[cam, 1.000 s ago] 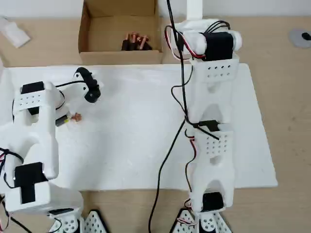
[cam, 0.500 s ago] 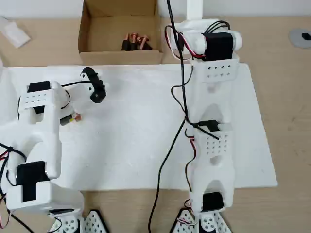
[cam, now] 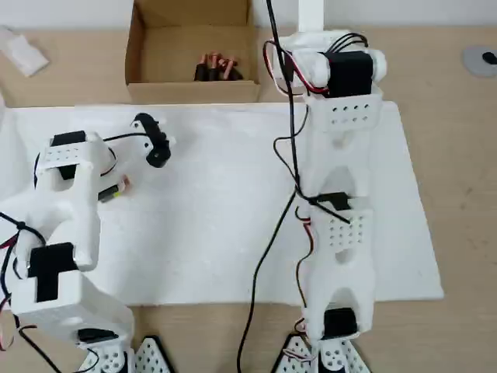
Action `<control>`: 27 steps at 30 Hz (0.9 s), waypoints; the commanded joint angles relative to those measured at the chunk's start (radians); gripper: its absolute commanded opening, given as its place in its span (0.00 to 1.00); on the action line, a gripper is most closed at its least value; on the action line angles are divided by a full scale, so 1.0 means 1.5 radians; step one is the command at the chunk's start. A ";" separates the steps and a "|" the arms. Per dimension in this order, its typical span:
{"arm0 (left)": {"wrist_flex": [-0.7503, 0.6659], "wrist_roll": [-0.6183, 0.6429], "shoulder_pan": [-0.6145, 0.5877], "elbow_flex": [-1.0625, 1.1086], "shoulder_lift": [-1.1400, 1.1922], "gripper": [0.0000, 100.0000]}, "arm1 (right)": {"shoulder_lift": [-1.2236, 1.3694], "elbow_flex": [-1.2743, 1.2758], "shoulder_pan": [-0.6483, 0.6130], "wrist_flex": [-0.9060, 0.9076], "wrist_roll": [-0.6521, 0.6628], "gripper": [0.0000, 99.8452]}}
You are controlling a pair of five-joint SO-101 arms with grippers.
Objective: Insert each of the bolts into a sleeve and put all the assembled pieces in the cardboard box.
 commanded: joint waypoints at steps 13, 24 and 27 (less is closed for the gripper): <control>0.024 0.173 0.030 -0.093 -0.015 0.01 | -0.032 -0.033 -0.008 0.013 -0.005 0.39; 0.159 0.479 0.120 -0.231 -0.344 0.01 | -0.115 -0.010 -0.016 0.015 -0.121 0.39; 0.179 0.536 0.139 -0.213 -0.466 0.01 | -0.180 0.085 -0.017 0.016 -0.141 0.39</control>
